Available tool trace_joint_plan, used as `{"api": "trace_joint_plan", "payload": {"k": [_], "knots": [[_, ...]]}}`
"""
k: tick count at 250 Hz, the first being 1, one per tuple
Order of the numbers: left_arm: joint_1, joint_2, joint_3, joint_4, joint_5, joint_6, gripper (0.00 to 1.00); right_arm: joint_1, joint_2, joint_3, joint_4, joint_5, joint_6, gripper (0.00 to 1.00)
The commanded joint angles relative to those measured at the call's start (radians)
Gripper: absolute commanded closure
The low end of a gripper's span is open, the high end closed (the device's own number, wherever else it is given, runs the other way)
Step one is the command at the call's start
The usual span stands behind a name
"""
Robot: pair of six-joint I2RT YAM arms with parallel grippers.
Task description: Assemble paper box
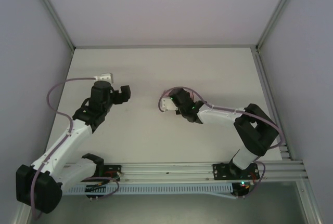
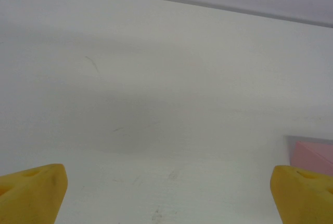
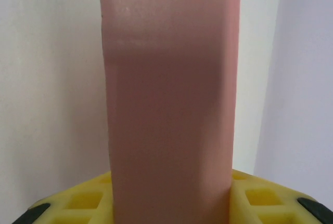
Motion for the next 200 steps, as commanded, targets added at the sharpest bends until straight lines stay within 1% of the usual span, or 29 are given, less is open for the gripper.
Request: {"api": "trace_joint_plan", "payload": {"k": [1,20,28,60,70,84,99,117,140,153,166,183,188,193,200], "knots": [[0.009,-0.021,-0.016,0.022,-0.032,0.026,0.00,0.002,0.029,-0.053,0.301,-0.018,-0.153,0.58],[0.010,-0.021,-0.015,0.022,-0.033,0.028,0.00,0.000,0.025,-0.086,0.350,-0.029,-0.153,0.56],[0.010,-0.021,-0.015,0.024,-0.033,0.029,0.01,-0.001,0.019,-0.094,0.342,-0.035,-0.152,0.55],[0.010,-0.021,-0.015,0.026,-0.033,0.030,0.00,0.000,0.000,-0.059,0.160,-0.013,-0.081,0.35],[0.010,-0.021,-0.015,0.027,-0.035,0.030,0.00,0.001,-0.010,-0.040,0.100,-0.005,-0.033,0.30],[0.010,-0.020,-0.014,0.029,-0.030,0.035,0.00,0.003,-0.028,-0.009,-0.002,-0.028,0.037,0.23],[0.010,-0.021,-0.013,0.033,-0.029,0.037,0.00,0.009,-0.051,0.001,-0.068,-0.057,0.073,0.21],[0.009,-0.021,-0.013,0.039,-0.031,0.041,0.00,0.023,-0.076,-0.005,-0.104,-0.054,0.090,0.18],[0.012,-0.021,-0.009,0.045,-0.032,0.045,0.00,0.036,-0.100,0.023,-0.218,-0.055,0.138,0.14],[0.012,-0.021,-0.011,0.051,-0.033,0.047,0.00,0.042,-0.112,0.036,-0.266,-0.061,0.168,0.11],[0.012,-0.021,-0.010,0.057,-0.034,0.051,0.00,0.048,-0.132,0.053,-0.324,-0.094,0.192,0.06],[0.013,-0.023,-0.005,0.066,-0.033,0.053,0.00,0.051,-0.163,0.063,-0.352,-0.130,0.231,0.04],[0.013,-0.024,-0.003,0.069,-0.034,0.053,0.00,0.049,-0.173,0.064,-0.361,-0.133,0.238,0.01],[0.014,-0.025,-0.002,0.073,-0.034,0.054,0.00,0.048,-0.185,0.062,-0.359,-0.155,0.249,0.01],[0.012,-0.027,-0.002,0.080,-0.035,0.058,0.00,0.047,-0.202,0.056,-0.346,-0.154,0.266,0.00]]}}
